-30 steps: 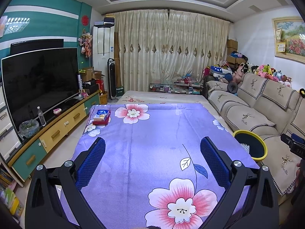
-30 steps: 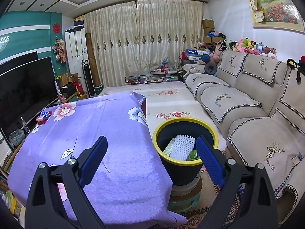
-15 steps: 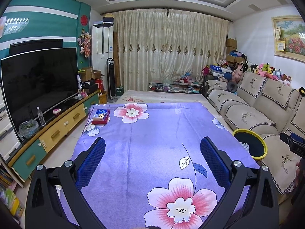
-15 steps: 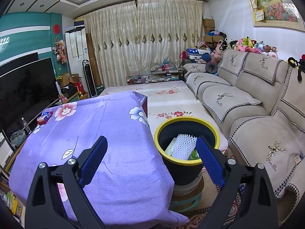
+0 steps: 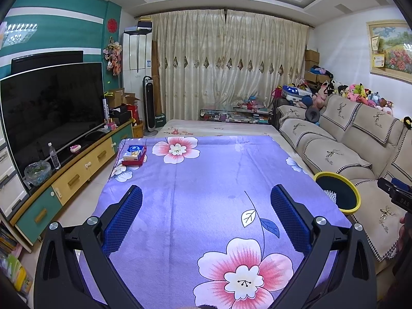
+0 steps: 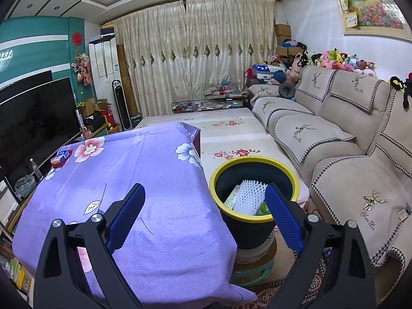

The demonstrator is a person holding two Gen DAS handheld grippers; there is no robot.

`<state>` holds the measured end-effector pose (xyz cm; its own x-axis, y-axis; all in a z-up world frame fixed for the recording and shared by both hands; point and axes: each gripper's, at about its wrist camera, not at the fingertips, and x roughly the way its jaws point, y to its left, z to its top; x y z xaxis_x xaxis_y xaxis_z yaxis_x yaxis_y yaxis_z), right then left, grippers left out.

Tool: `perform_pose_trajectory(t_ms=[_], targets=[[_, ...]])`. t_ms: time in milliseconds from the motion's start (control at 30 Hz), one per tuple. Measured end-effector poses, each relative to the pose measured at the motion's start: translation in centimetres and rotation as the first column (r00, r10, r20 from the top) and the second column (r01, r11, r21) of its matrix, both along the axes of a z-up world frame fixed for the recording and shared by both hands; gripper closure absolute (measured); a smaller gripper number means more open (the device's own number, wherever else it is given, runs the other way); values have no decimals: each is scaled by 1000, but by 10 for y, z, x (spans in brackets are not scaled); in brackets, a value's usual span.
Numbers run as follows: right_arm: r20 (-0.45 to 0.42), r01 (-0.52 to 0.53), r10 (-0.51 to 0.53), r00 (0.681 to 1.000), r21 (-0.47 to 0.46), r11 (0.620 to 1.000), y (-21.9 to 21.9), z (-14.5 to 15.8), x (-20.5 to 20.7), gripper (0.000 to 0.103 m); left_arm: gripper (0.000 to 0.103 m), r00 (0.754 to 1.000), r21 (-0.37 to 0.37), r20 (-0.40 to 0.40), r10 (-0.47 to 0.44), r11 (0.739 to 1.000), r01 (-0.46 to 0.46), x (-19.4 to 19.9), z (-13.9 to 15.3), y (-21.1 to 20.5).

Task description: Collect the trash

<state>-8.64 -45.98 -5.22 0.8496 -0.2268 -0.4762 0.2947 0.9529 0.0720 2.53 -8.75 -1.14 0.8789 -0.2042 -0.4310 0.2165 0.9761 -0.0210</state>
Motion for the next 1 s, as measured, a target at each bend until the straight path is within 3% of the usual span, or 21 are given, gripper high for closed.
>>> perform_pose_trajectory(t_ms=[1000], targets=[[-9,-7,7,1000,11,1000,5,-5,6,14,5,1000,4,-27,-1,1000,1,9,-7,-3]])
